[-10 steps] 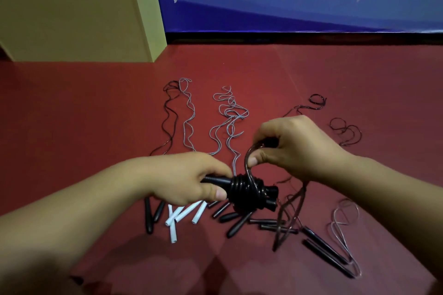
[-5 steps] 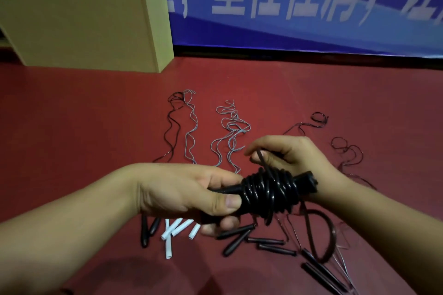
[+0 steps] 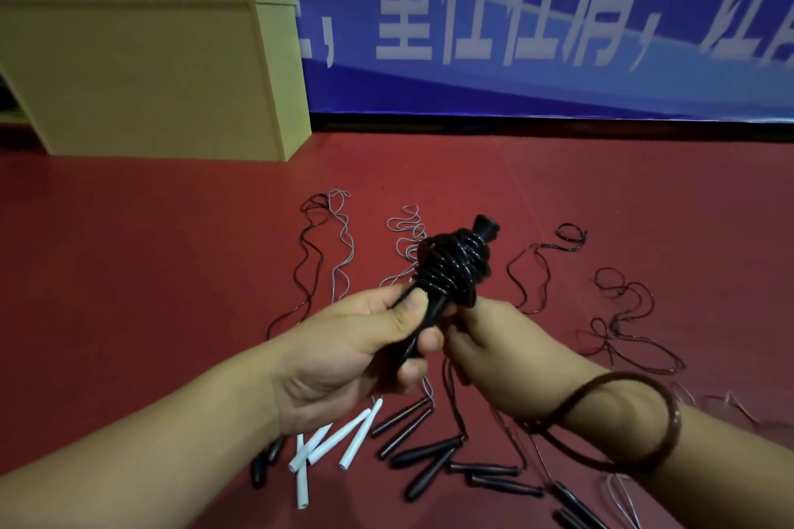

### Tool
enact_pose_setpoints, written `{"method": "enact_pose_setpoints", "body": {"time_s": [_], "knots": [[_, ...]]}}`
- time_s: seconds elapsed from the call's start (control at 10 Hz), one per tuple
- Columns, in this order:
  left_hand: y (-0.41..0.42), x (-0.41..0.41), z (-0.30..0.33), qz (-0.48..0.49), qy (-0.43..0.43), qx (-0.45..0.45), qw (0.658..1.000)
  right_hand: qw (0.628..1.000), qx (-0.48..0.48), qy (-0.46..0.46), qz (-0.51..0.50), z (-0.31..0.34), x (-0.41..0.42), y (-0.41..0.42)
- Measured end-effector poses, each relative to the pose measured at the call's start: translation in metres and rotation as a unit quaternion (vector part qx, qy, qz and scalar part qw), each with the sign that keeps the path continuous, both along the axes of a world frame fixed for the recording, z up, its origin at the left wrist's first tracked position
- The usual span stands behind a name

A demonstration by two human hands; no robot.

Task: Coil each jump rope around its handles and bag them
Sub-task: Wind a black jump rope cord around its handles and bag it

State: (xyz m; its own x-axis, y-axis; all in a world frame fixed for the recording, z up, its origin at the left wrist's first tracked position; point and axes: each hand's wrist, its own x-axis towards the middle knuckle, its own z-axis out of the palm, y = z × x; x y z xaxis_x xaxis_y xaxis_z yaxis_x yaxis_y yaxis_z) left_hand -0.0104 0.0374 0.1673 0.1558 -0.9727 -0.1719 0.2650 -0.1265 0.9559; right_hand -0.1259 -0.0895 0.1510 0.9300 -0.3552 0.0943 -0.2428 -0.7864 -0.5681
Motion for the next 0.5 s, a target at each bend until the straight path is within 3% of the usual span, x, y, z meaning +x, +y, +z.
{"method": "enact_pose_setpoints", "body": {"time_s": [0.2, 0.3, 0.4, 0.5], "knots": [[-0.0013, 0.0037, -0.0092, 0.067, 0.013, -0.019, 0.998, 0.992, 0.106, 0.003, 0.062, 0.0008, -0.0039, -0.0029], [-0.0029, 0.0036, -0.0112, 0.079, -0.013, 0.001, 0.997, 0.987, 0.148, 0.014, 0.062, -0.0004, -0.0044, -0.0022], [-0.0042, 0.0035, -0.0093, 0.095, -0.033, 0.010, 0.995, 0.963, 0.267, 0.014, 0.040, -0.0055, -0.0042, -0.0045], [-0.0043, 0.0082, -0.0088, 0.114, -0.072, 0.027, 0.990, 0.946, 0.325, -0.007, 0.005, -0.0035, -0.0054, -0.0050]]}}
